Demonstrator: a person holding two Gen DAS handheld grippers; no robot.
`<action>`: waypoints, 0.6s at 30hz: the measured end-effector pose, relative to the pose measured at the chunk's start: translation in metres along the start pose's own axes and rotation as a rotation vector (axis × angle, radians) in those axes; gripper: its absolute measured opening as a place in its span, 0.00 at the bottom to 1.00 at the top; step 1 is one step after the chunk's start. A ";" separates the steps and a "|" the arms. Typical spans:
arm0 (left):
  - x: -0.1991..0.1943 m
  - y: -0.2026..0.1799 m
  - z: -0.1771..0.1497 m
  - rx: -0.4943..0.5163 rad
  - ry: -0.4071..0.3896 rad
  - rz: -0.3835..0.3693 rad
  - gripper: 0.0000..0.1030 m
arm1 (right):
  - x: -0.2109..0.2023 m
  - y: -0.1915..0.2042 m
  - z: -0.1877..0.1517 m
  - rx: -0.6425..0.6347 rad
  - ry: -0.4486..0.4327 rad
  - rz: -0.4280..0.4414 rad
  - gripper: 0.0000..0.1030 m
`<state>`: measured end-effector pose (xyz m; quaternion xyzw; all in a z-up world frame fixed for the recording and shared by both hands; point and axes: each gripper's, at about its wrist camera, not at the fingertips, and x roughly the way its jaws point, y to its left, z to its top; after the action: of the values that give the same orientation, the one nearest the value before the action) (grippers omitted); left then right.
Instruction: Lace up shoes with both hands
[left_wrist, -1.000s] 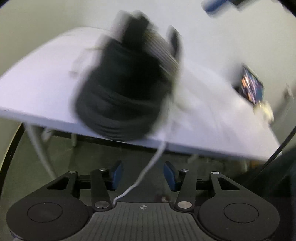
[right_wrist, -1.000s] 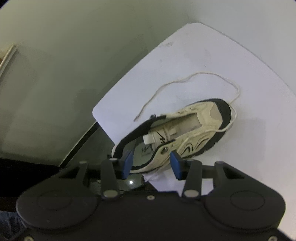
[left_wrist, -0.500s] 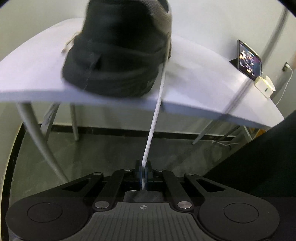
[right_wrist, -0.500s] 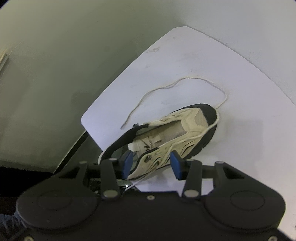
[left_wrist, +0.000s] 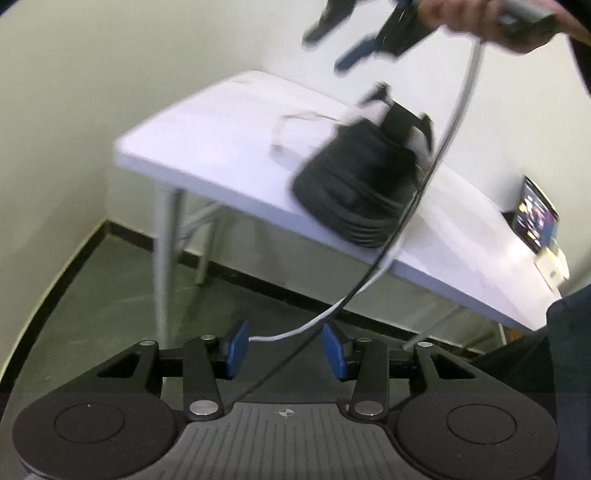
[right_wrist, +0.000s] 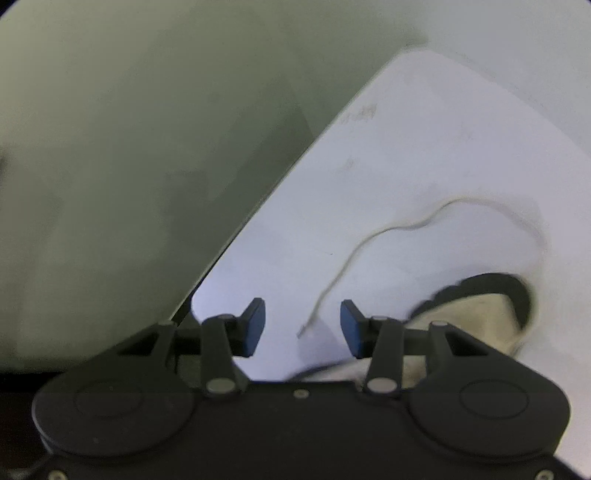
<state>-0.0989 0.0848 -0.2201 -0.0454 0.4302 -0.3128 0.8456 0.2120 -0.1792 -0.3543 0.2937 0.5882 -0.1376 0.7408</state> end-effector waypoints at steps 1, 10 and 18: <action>-0.010 0.006 -0.002 -0.026 -0.006 0.027 0.38 | 0.015 0.005 0.004 0.000 0.020 -0.035 0.42; -0.058 0.013 0.013 -0.120 -0.123 0.101 0.38 | 0.079 0.020 0.003 0.054 0.063 -0.216 0.41; -0.078 0.002 0.044 -0.070 -0.183 0.066 0.38 | 0.080 0.017 -0.015 0.039 -0.002 -0.257 0.00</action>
<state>-0.0981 0.1221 -0.1391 -0.0892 0.3632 -0.2638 0.8891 0.2315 -0.1458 -0.4279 0.2302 0.6173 -0.2432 0.7119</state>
